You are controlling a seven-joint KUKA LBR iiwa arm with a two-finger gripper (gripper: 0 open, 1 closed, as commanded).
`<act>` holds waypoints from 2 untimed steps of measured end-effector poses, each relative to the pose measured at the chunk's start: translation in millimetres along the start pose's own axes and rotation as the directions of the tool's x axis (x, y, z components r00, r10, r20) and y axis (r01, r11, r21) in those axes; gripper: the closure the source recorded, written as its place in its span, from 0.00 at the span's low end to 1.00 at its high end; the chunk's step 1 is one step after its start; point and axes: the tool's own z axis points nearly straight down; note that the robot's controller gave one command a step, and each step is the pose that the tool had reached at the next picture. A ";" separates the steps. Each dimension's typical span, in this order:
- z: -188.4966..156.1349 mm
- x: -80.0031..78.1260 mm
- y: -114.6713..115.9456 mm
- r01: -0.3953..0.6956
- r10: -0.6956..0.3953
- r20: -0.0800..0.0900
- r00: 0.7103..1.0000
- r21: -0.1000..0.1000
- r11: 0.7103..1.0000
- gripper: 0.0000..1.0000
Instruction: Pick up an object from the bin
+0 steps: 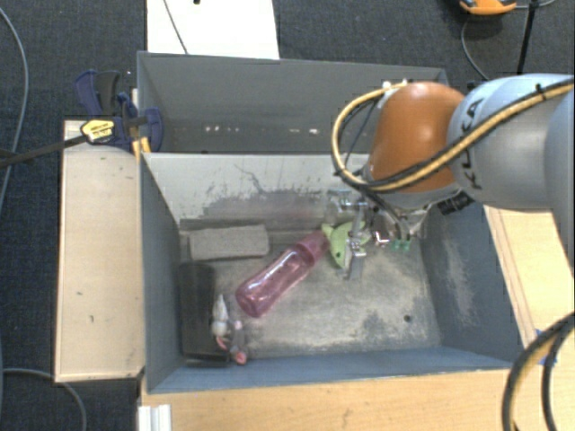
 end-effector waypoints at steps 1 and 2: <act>50.8 1.0 43.5 0.088 -0.088 -0.002 0.996 -0.002 0.996 0.00; 59.0 4.1 51.5 0.047 -0.047 0.002 0.999 -0.001 0.999 1.00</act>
Offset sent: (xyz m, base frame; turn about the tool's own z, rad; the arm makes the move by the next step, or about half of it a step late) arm -0.0067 0.0508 -0.0594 -0.0465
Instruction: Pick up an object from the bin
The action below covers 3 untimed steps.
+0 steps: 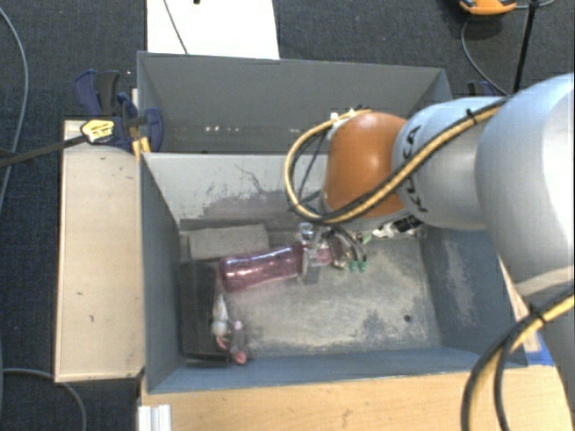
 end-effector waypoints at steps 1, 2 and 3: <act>0.0 0.0 0.0 0.000 0.000 0.000 1.000 0.000 1.000 1.00; -56.1 -5.4 -5.3 0.020 -0.020 0.003 1.000 0.000 1.000 1.00; -56.1 -5.4 -5.3 0.020 -0.020 0.003 1.000 0.000 1.000 1.00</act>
Offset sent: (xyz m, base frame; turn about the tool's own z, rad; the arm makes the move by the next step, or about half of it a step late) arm 0.0046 -0.0047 0.0557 -0.0221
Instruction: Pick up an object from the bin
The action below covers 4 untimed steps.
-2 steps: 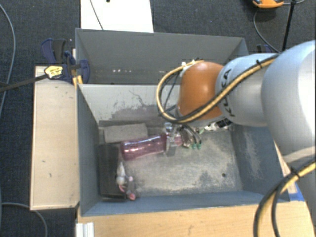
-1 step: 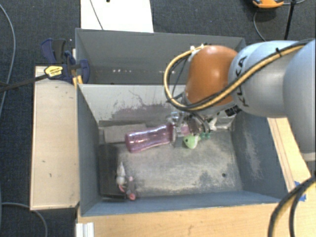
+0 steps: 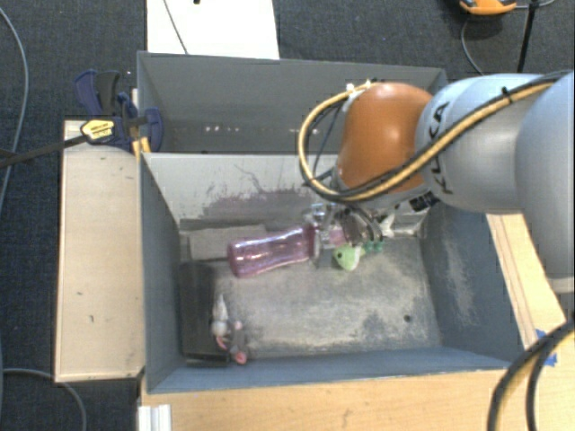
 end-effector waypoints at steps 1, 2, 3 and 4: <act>-1.5 0.8 0.2 0.000 0.000 -0.001 1.000 0.000 1.000 1.00; -11.8 4.7 1.1 -0.005 0.005 -0.009 1.000 0.000 1.000 1.00; -50.2 7.3 0.6 -0.005 0.005 0.006 1.000 0.000 1.000 1.00; -123.4 22.3 -3.8 0.431 -0.431 -0.005 0.902 -0.004 0.902 1.00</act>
Offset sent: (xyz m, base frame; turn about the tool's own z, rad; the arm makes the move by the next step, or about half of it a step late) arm -0.0374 -0.0088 -0.0119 -0.2016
